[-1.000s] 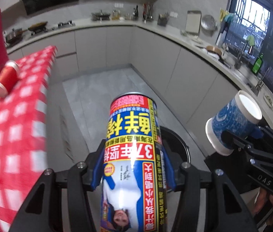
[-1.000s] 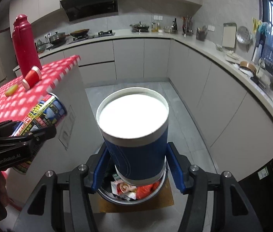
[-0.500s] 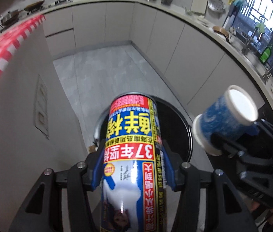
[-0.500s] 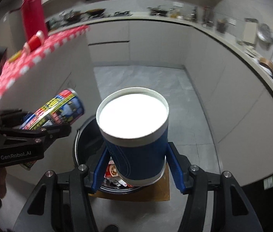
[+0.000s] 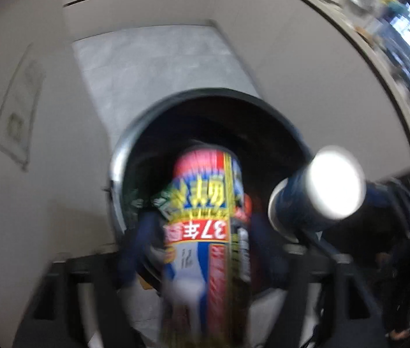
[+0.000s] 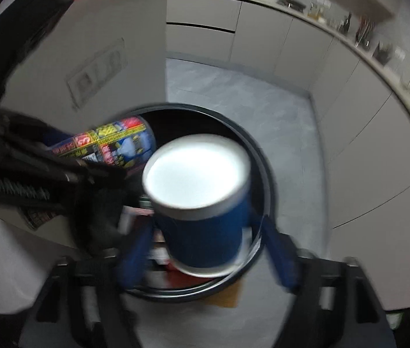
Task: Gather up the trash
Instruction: 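Open both grippers to drop the spray can and blue cup into the bucket, then move both grippers back over the table toward the sponge and red cup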
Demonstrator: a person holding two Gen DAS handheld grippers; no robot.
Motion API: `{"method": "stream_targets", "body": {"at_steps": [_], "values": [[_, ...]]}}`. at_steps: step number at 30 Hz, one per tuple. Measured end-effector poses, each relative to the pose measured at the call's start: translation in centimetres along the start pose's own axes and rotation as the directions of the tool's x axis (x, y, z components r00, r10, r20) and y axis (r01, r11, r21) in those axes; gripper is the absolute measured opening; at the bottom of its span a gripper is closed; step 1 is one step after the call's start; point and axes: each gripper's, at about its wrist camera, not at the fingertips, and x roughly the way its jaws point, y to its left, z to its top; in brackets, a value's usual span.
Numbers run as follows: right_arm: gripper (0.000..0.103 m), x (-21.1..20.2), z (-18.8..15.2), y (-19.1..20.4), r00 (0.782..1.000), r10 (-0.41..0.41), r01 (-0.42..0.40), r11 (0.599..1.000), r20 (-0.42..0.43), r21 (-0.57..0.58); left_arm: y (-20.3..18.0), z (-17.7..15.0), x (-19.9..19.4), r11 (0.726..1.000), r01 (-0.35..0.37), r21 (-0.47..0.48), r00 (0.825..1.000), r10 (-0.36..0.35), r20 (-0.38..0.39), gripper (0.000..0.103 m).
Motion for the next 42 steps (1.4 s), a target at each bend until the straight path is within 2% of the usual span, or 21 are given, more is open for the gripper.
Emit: {"method": "stream_targets", "body": {"at_steps": [1,2,9,17,25,37,42], "values": [[0.103,0.0,0.0,-0.2,1.000,-0.021,0.021,1.000,0.011,-0.013,0.4,0.0,-0.1,1.000,-0.004,-0.025,1.000,0.004,0.014,0.098],[0.103,0.0,0.0,-0.6,0.999,-0.037,0.038,0.999,0.019,-0.017,0.7,0.1,-0.3,0.999,-0.012,-0.033,1.000,0.013,0.028,0.099],[0.103,-0.1,-0.1,-3.7,0.998,-0.061,0.059,0.992,0.012,0.112,0.1,-0.5,-0.5,0.994,-0.105,0.000,0.992,0.105,0.064,0.102],[0.103,-1.8,0.0,-4.1,0.997,-0.072,0.069,0.978,0.009,0.197,0.5,-0.3,-1.8,0.992,-0.124,0.016,0.989,0.122,0.085,0.102],[0.103,-6.3,0.4,-5.1,0.992,-0.117,0.100,0.953,0.041,0.287,-0.6,-0.4,-6.9,0.990,-0.126,0.057,0.978,0.114,0.173,0.102],[0.103,-12.8,2.0,-5.0,0.980,-0.188,0.149,0.918,0.071,0.368,-0.4,-0.6,-14.0,0.996,-0.092,0.002,0.961,0.088,0.263,0.102],[0.103,-15.4,3.4,-4.1,0.973,-0.200,0.145,0.918,0.117,0.370,0.4,-0.7,-17.4,0.996,-0.086,-0.023,0.943,0.089,0.322,0.102]]}}
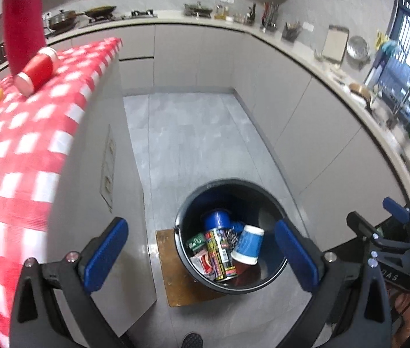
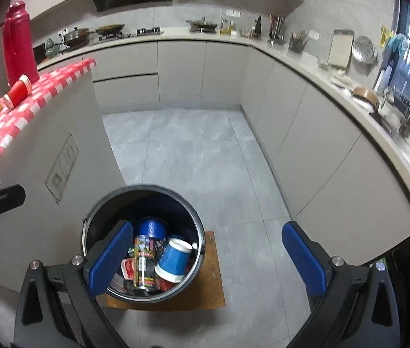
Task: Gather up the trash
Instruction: 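Move both grippers back over the table toward the sponge and red cup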
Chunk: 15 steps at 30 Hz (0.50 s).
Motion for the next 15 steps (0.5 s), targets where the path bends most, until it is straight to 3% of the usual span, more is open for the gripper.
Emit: {"method": "stream_targets", "body": {"at_steps": [8,15], "values": [[0.103,-3.2,3.4,3.0,0.996,0.043,-0.045,0.999,0.077,0.021,3.4,1.6,-4.5,0.997,-0.077,-0.010,0.993,0.078,0.091,0.102],[0.103,-4.7,7.2,9.6,0.977,0.147,-0.144,0.989,0.156,-0.028,9.7,2.2,-7.9,0.986,-0.146,-0.080,0.975,0.157,0.155,0.103]]}}
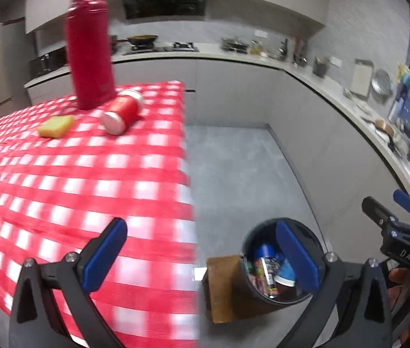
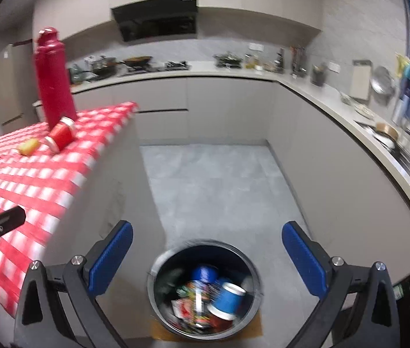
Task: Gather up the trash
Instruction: 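Move both grippers back over the table toward the sponge and red cup, then grasp the yellow-green sponge with the left gripper while the right gripper grasps the red paper cup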
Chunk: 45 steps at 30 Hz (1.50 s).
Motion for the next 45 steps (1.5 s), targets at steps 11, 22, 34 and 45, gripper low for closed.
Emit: {"method": "stream_targets", "body": {"at_steps": [11,22,34,45], "values": [[0.103,2.2,3.7,10.9,0.990,0.135,-0.137,0.987,-0.029,-0.086,11.2,1.5,-1.5,0.981,-0.166,-0.099,0.985,0.170,0.036,0.103],[0.103,5.3,8.1,21.8,0.979,0.200,-0.202,0.969,-0.025,-0.142,23.2,4.8,0.4,0.968,-0.213,-0.134,0.973,0.222,0.056,0.095],[0.103,11.8,12.6,31.9,0.981,0.180,-0.186,0.977,-0.071,-0.099,29.9,9.4,7.0,0.981,-0.172,-0.088,0.985,0.173,0.010,0.093],[0.098,17.1,14.2,34.0,0.985,0.132,-0.139,0.989,-0.113,-0.055,31.0,11.8,12.1,0.993,-0.104,-0.054,0.995,0.103,-0.015,0.093]]}}
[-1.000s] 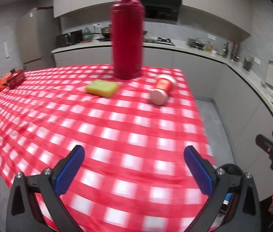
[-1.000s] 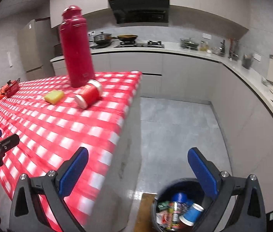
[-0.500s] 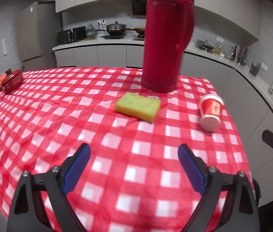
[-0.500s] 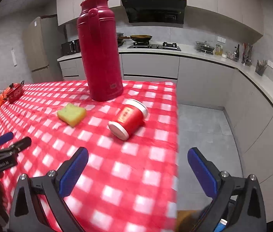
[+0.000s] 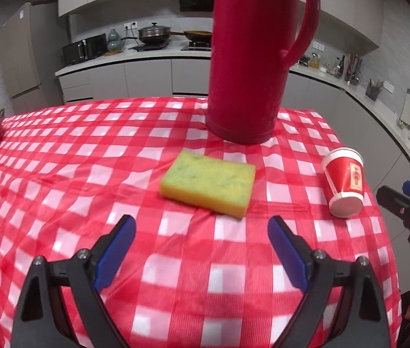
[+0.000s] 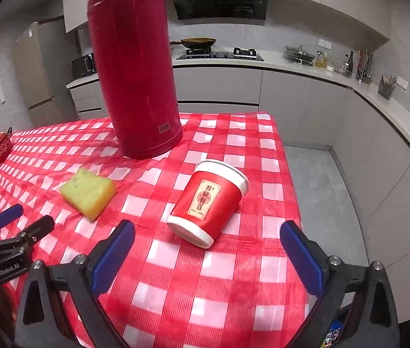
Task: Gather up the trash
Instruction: 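Grasp the yellow-green sponge with the left gripper while the right gripper grasps the red paper cup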
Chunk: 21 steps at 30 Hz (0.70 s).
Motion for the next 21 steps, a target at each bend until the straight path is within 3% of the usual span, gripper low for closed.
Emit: {"method": "stream_targets", "body": {"at_steps": [9,19,21], "values": [[0.093,2.5,0.8,-0.5,0.999,0.000,0.001,0.999,-0.035,0.039,-0.5,0.7,3.0,0.999,0.040,0.015,0.999,-0.039,-0.033,0.093],[0.087,5.9,2.3,-0.9,0.997,0.027,-0.021,0.997,-0.075,0.081,-0.8,1.3,6.5,0.998,0.013,0.058,0.997,-0.009,-0.074,0.093],[0.081,6.4,2.4,-0.7,0.996,0.035,-0.028,0.996,-0.084,0.083,-0.7,1.2,7.0,0.998,0.012,0.055,0.996,-0.007,-0.085,0.093]]}}
